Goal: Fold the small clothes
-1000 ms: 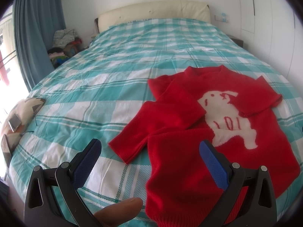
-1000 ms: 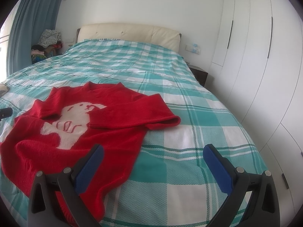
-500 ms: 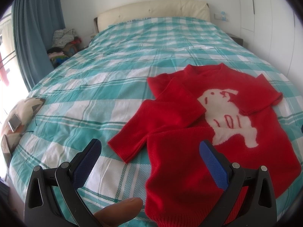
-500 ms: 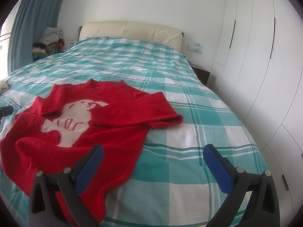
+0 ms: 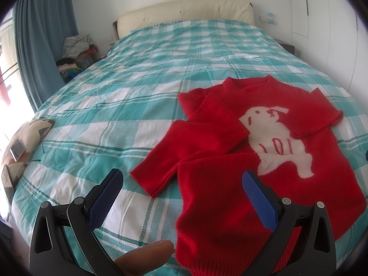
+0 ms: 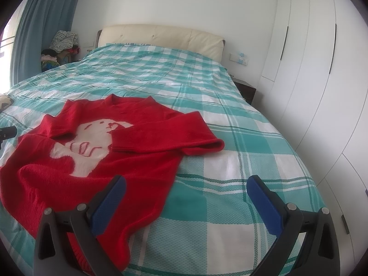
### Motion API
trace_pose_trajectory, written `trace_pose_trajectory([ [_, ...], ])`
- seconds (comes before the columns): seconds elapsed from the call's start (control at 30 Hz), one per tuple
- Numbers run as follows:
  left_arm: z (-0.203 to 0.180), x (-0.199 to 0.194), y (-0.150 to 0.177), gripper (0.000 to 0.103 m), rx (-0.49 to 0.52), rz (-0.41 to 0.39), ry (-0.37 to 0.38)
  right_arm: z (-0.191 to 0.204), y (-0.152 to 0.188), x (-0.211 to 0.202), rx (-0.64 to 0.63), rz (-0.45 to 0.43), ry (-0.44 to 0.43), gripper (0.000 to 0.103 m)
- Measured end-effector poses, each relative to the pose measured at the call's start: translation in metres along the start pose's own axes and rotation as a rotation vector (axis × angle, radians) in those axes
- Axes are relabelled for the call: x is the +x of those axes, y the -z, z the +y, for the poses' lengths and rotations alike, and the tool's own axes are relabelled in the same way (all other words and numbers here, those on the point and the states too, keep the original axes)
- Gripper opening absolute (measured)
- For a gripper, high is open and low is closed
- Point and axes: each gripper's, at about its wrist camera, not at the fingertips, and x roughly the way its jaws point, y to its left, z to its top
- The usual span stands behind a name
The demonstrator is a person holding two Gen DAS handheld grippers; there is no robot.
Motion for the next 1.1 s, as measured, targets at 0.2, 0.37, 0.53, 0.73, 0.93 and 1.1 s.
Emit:
trace_pose_trajectory([
  [0.2, -0.0003, 0.0001, -0.0003, 0.103, 0.000, 0.001, 0.000, -0.0007, -0.0004, 0.0002, 0.000, 0.004, 0.008, 0.103],
  [0.37, -0.0007, 0.0001, -0.0002, 0.103, 0.001, 0.001, -0.002, -0.0038, -0.0010, 0.0012, 0.001, 0.009, 0.025, 0.103],
  [0.53, -0.0009, 0.0002, 0.0000, 0.103, 0.001, 0.002, -0.002, -0.0059, -0.0008, 0.0027, 0.006, 0.014, 0.039, 0.103],
  [0.73, -0.0017, 0.0005, 0.0009, 0.103, 0.003, 0.003, -0.002, -0.0049, -0.0003, 0.0048, 0.004, 0.020, 0.049, 0.103],
  [0.93, -0.0022, 0.0005, 0.0008, 0.103, 0.003, 0.003, -0.003, -0.0047, 0.0001, 0.0053, 0.000, 0.025, 0.052, 0.103],
  [1.1, -0.0026, 0.0006, 0.0005, 0.103, 0.004, 0.003, -0.003, -0.0047, 0.0002, 0.0050, 0.000, 0.024, 0.052, 0.103],
])
